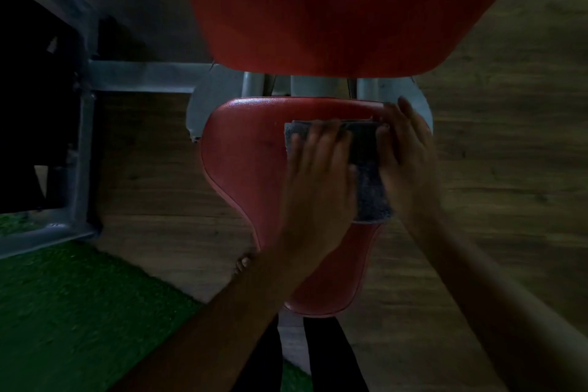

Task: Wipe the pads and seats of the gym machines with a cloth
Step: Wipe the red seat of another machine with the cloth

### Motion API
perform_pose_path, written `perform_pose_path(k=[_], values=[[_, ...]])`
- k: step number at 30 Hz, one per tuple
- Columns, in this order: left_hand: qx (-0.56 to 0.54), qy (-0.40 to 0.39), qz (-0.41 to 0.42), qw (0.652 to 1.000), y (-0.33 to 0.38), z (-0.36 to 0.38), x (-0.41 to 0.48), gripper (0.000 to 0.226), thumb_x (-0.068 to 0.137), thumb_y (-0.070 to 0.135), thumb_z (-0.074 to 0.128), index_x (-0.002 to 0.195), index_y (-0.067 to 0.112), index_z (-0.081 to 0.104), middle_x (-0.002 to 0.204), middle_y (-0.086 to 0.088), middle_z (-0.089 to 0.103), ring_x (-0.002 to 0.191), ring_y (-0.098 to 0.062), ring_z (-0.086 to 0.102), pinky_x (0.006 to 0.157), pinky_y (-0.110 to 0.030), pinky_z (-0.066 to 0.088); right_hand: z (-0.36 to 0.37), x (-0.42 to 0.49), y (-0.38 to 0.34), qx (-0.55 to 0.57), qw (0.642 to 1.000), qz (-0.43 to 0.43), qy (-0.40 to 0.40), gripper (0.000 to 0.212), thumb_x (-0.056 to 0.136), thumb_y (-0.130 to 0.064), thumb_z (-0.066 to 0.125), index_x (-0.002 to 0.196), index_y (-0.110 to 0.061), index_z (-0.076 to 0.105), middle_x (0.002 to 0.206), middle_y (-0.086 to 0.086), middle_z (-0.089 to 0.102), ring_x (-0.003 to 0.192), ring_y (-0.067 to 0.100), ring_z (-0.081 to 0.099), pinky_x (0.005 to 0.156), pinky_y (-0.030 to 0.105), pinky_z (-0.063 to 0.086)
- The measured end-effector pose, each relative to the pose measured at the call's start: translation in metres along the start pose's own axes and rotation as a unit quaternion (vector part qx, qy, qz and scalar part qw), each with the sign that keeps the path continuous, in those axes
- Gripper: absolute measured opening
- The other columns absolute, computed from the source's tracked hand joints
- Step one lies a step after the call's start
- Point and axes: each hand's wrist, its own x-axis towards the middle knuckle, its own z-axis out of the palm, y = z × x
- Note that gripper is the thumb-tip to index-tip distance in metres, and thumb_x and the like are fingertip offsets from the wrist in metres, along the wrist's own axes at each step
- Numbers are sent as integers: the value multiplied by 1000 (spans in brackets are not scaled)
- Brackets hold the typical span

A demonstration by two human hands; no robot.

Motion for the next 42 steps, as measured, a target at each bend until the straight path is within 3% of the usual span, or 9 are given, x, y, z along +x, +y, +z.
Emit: perform_pose_path(k=[5,10,20,24,28,33,37,39,42], values=[[97,-69,11,993,-1,33,10,67,106,46,22,157,4,14,166,-13,9,155,-25,4,126,-44,3,4,3,33,-64,995,-68,-37,57,103,-36,18,152,-9,32,160,12,25,150,26,19,118,56,20],[99,-62,5,993,-30,22,38,71,103,51,26,158,8,15,166,-11,12,154,-24,7,126,-43,4,13,-3,37,-150,985,-74,-51,62,102,-46,11,157,-16,14,165,6,9,152,18,2,123,47,3],[122,-43,-197,972,-42,-4,-16,72,104,53,15,158,6,4,167,-12,3,154,-24,-3,126,-43,0,20,-9,23,-187,981,-45,-22,62,102,-50,11,158,-24,8,165,0,5,152,14,-1,123,41,-2],[128,-107,-20,986,-33,-5,-49,70,104,52,20,158,8,13,166,-9,8,155,-23,3,125,-43,0,23,-8,24,-193,980,-38,-7,61,102,-48,13,157,-23,11,165,1,10,152,15,4,123,43,2],[165,-192,207,945,-92,-28,4,71,101,58,17,159,18,4,166,1,2,154,-17,1,125,-39,-2,25,-8,24,-201,979,-37,8,60,103,-49,15,157,-23,15,164,1,15,152,15,9,123,43,5],[132,-85,-58,986,-109,-24,23,74,102,61,20,160,18,6,167,-2,2,155,-16,-3,126,-41,2,26,-8,24,-207,978,-32,11,58,104,-48,19,157,-24,15,164,0,14,151,14,7,123,43,5],[83,6,-273,958,-61,-10,-1,74,103,55,23,158,8,9,167,-11,8,155,-24,0,125,-46,1,26,-8,21,-200,979,-26,16,58,104,-48,18,157,-24,17,164,1,16,151,15,10,123,44,6],[91,-16,-243,966,-39,-3,-26,74,104,52,21,158,4,8,166,-15,6,154,-29,0,125,-49,1,25,-9,20,-200,979,-27,15,58,104,-47,20,157,-23,17,164,2,17,151,16,11,122,46,7],[96,-84,-45,991,-51,-10,-48,72,103,53,24,158,7,16,166,-11,10,154,-27,3,125,-45,-2,24,-9,18,-198,980,-21,13,58,103,-48,19,157,-24,17,164,1,17,151,16,11,123,44,6]])
